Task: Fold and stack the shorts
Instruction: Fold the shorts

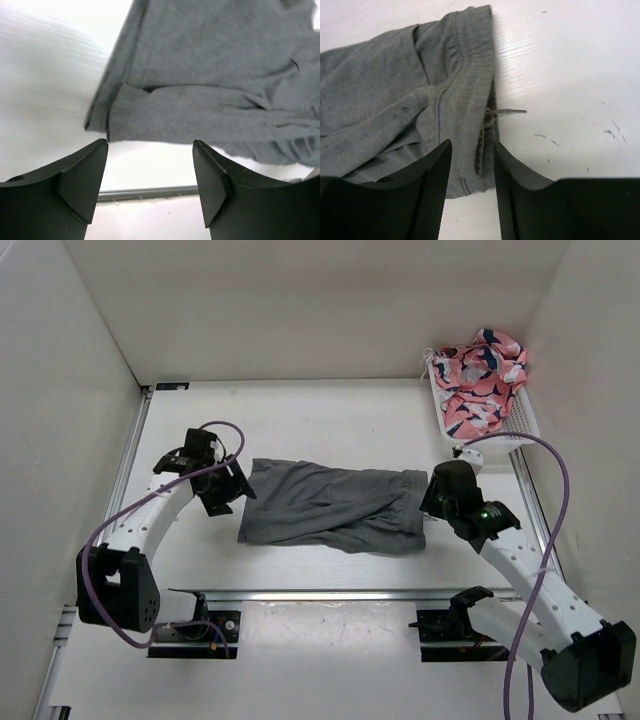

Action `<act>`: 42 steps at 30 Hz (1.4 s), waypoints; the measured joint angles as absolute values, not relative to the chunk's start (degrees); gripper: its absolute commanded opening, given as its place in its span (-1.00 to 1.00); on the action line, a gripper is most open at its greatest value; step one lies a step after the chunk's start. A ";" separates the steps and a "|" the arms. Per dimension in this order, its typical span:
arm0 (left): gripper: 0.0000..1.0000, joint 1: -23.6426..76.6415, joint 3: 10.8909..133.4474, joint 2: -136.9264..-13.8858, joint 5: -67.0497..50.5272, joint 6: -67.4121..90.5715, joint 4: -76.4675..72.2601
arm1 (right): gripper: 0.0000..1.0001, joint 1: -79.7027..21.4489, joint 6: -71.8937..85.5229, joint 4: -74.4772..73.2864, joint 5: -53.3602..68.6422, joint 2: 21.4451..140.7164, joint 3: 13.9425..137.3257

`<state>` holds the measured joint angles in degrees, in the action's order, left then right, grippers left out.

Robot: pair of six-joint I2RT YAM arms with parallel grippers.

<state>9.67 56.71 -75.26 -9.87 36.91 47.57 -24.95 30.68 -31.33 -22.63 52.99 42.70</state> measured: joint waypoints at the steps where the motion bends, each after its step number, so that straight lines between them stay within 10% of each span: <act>1: 0.53 9.28 56.73 -76.29 -9.78 37.10 47.55 | -0.23 -24.91 32.18 -32.32 -23.42 51.90 42.59; 19: 0.66 13.39 56.93 -89.27 -6.55 39.92 47.31 | 0.35 -14.33 44.56 -41.08 -7.27 69.28 54.19; 25: 0.03 13.54 56.93 -92.47 -5.76 39.99 47.29 | 0.35 -10.72 42.94 -38.85 -1.41 69.84 52.51; 28: -0.72 13.74 57.01 -94.24 -5.58 39.94 47.03 | 0.35 -10.20 42.83 -36.75 1.91 71.07 50.70; 34: -0.79 13.74 57.63 -95.57 -5.43 39.53 46.76 | 0.15 -9.32 42.37 -33.61 5.13 74.72 50.02; 39: -0.79 13.74 59.42 -94.98 -5.34 39.53 46.74 | -0.77 -9.06 40.88 -31.46 5.45 75.44 50.02; 42: -0.79 13.65 61.69 -94.76 -5.28 39.46 47.13 | -1.00 -9.06 39.13 -31.09 4.75 75.46 50.39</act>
